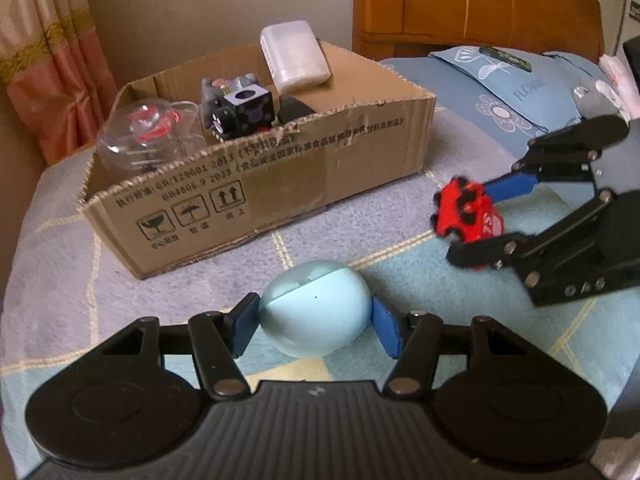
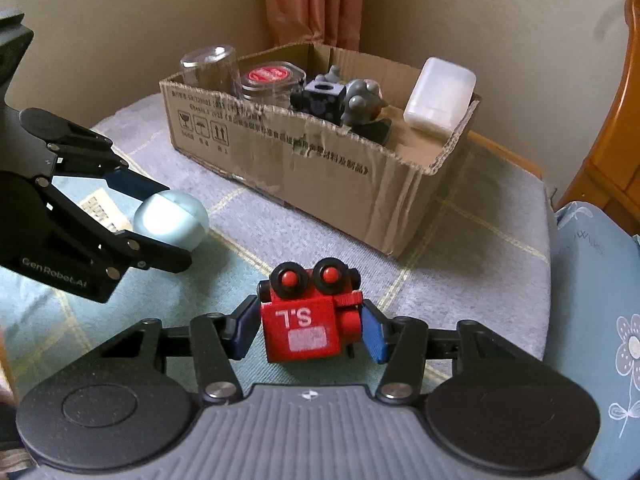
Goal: Organize rigid objects
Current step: 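Carry blue case and red train into the box and open both tools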
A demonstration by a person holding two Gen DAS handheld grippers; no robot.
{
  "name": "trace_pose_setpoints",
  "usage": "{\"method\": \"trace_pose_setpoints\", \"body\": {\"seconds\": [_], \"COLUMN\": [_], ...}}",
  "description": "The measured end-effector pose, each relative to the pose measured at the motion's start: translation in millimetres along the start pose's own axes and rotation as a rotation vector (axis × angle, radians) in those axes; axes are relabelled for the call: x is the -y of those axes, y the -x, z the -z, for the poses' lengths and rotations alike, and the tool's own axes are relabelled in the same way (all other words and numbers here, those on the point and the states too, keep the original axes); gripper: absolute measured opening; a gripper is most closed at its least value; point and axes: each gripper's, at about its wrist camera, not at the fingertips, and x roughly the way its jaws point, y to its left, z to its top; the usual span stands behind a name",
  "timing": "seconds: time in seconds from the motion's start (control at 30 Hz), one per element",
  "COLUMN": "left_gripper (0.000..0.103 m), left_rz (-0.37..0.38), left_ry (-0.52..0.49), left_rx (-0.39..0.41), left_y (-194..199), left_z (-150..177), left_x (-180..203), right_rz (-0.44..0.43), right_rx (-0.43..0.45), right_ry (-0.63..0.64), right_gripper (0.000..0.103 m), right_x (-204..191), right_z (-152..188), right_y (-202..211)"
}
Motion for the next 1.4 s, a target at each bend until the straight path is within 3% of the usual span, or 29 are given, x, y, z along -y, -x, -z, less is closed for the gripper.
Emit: {"method": "trace_pose_setpoints", "body": {"seconds": [0.47, 0.6, 0.83, 0.9, 0.93, 1.0, 1.03, 1.4], "left_gripper": [0.059, 0.06, 0.06, 0.06, 0.06, 0.06, 0.06, 0.06], "left_rz": [0.035, 0.022, -0.043, -0.064, -0.069, -0.078, -0.082, -0.157], "left_ry": [-0.079, -0.09, -0.099, -0.097, -0.096, -0.083, -0.079, 0.023], "left_rx": [0.054, 0.086, 0.115, 0.115, 0.112, 0.101, 0.095, 0.019], "left_y": [59, 66, 62, 58, 55, 46, 42, -22], "left_z": [-50, -75, -118, -131, -136, -146, -151, -192], "left_x": [-19, -24, -40, -47, -50, -59, -63, -104], "right_rz": [-0.006, 0.009, 0.083, 0.08, 0.077, 0.077, 0.082, 0.11], "right_rx": [0.126, 0.147, 0.103, 0.103, 0.116, 0.146, 0.159, 0.174], "right_ry": [0.043, 0.047, 0.004, -0.02, -0.036, -0.053, -0.059, -0.118], "right_gripper": [0.055, 0.055, 0.056, 0.064, 0.08, 0.1, 0.103, 0.103], "right_x": [13, 20, 36, 38, 38, 37, 36, 22], "right_z": [-62, -87, -114, -113, -111, -108, -106, -93], "right_y": [56, 52, 20, 17, 19, 22, 25, 50]}}
